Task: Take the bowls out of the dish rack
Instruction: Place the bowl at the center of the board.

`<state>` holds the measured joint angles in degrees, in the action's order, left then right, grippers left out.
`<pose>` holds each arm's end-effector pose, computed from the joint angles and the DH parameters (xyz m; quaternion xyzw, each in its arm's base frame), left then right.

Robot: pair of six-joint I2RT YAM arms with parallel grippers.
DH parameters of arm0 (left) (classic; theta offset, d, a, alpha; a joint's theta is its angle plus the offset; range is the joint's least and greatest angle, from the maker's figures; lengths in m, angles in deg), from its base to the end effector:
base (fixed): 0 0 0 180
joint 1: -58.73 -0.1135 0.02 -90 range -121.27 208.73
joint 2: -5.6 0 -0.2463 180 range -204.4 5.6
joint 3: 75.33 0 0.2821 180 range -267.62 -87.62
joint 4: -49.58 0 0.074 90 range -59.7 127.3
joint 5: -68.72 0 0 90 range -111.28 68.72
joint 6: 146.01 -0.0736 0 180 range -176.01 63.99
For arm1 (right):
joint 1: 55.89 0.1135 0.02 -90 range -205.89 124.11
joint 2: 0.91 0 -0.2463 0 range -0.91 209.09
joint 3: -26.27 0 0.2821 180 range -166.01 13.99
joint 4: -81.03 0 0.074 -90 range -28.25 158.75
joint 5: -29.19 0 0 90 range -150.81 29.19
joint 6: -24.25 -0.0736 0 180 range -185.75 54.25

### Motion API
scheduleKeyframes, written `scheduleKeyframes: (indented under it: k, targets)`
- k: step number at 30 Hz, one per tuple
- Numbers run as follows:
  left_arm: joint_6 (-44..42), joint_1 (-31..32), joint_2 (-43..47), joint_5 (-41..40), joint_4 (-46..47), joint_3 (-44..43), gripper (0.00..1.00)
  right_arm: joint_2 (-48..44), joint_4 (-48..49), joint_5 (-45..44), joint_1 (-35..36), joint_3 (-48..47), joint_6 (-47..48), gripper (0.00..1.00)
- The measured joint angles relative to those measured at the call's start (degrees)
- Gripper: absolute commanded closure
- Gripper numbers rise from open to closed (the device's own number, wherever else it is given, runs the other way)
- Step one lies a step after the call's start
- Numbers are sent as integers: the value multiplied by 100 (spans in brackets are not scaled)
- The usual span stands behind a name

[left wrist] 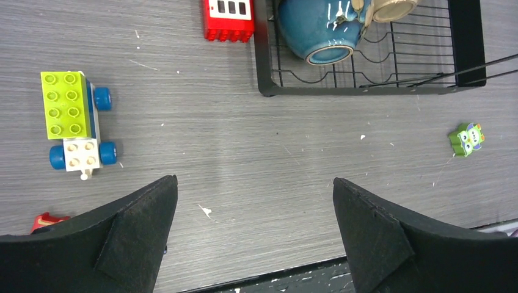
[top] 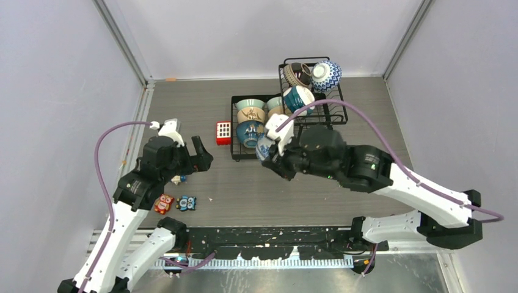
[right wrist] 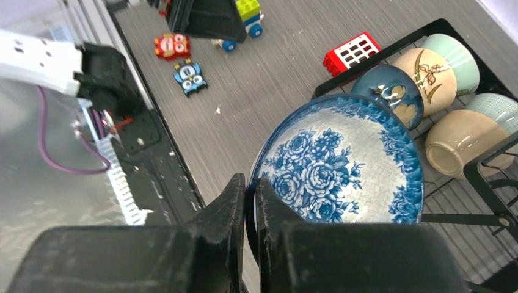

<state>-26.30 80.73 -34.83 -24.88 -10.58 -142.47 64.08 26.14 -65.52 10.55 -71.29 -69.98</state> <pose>0.1942 -0.0735 0.3187 -0.0740 0.8773 -0.1816 0.4381 0.1214 0.2633 0.4326 -0.4091 0.7224 0.2940 0.4736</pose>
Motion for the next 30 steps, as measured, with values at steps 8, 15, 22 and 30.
scheduleKeyframes:
  k: [8, 15, 22, 30]
  targets:
    - [-332, 0, 151, 286, 42, 37, 0, 68, 96, -1530, 1263, 741, 776, 99]
    - [-219, 0, 310, 577, 365, 332, 0, 59, 179, -2409, 2208, 1318, 1172, 99]
    - [114, 0, 411, 1436, 741, 820, 0, -48, 326, -3233, 2903, 2299, 1473, 99]
    - [107, 195, 0, 2277, 780, 817, 0, -195, 308, -3845, 3346, 2632, 1670, 99]
